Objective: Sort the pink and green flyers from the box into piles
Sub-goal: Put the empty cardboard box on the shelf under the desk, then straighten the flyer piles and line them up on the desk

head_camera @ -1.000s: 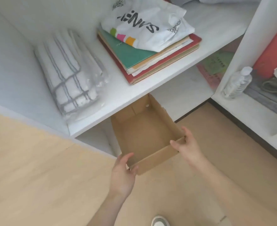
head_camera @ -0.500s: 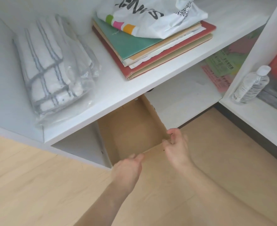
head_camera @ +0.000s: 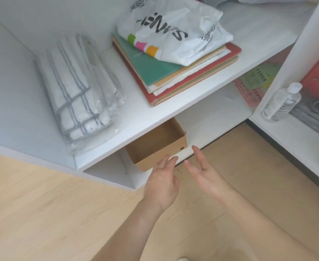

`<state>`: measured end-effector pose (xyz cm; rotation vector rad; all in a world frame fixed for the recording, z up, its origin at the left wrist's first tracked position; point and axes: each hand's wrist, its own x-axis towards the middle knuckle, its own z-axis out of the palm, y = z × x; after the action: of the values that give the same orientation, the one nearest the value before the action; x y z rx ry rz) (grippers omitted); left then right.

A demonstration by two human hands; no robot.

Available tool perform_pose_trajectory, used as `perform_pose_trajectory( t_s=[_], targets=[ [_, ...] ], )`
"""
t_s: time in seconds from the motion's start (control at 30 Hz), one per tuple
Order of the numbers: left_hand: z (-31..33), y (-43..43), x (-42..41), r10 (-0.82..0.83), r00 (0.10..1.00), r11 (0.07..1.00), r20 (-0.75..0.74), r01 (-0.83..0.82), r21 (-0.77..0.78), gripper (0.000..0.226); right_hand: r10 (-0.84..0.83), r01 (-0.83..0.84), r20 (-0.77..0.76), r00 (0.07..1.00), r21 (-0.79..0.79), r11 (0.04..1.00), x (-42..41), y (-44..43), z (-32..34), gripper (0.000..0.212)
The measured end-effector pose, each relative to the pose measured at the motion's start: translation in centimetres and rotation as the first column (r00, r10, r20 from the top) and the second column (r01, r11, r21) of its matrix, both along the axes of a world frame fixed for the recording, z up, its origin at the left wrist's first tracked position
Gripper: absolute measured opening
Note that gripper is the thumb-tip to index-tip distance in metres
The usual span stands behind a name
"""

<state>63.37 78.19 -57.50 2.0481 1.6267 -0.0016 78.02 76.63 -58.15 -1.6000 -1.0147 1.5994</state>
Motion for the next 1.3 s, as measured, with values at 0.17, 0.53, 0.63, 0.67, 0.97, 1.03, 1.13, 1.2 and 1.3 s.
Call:
perform_pose_trajectory(
  t_s=[0.17, 0.53, 0.63, 0.67, 0.97, 1.03, 1.13, 1.2, 1.3],
  targets=[
    [14.9, -5.2, 3.6, -0.047, 0.976, 0.993, 0.212, 0.021, 0.12, 0.033, -0.085, 0.081, 0.037, 0.996, 0.105, 0.991, 2.1, -5.5, 14.2, 0.054],
    [47.8, -11.2, 5.3, 0.044, 0.882, 0.931, 0.47, -0.207, 0.301, 0.027, -0.057, -0.025, 0.247, 0.967, 0.318, 0.948, 5.0, -12.1, 47.8, 0.032],
    [51.8, -11.8, 3.5, 0.051, 0.895, 0.899, 0.443, -0.235, 0.37, 0.026, -0.018, -0.11, 0.327, 0.945, 0.367, 0.924, 5.0, -12.2, 52.3, 0.025],
    [52.8, -11.9, 2.6, 0.063, 0.894, 0.896, 0.443, -0.247, 0.37, 0.026, 0.004, -0.144, 0.349, 0.937, 0.375, 0.916, 4.7, -12.1, 53.4, 0.025],
    [53.7, -7.8, -8.0, 0.16, 0.96, 0.921, 0.231, -0.23, 0.314, 0.021, 0.207, -0.405, 0.517, 0.831, 0.305, 0.862, -0.5, -6.9, 55.0, 0.046],
    [53.2, -5.5, -9.3, 0.121, 0.981, 0.936, 0.155, -0.164, 0.311, 0.024, 0.219, -0.463, 0.599, 0.77, 0.289, 0.838, -2.4, -4.9, 54.4, 0.049],
    [52.4, -1.6, -9.0, -0.014, 0.995, 0.955, 0.097, -0.016, 0.297, 0.026, 0.23, -0.539, 0.744, 0.627, 0.2, 0.818, -3.8, -1.8, 53.5, 0.056],
    [52.1, 1.0, -7.1, -0.129, 0.989, 0.95, 0.077, 0.101, 0.295, 0.024, 0.231, -0.53, 0.802, 0.551, 0.123, 0.839, -3.0, -0.1, 53.5, 0.061],
    [52.1, 4.2, -3.7, -0.231, 0.972, 0.934, 0.044, 0.209, 0.29, 0.031, 0.221, -0.489, 0.875, 0.43, 0.02, 0.872, -0.4, 2.1, 54.1, 0.066]
  ],
)
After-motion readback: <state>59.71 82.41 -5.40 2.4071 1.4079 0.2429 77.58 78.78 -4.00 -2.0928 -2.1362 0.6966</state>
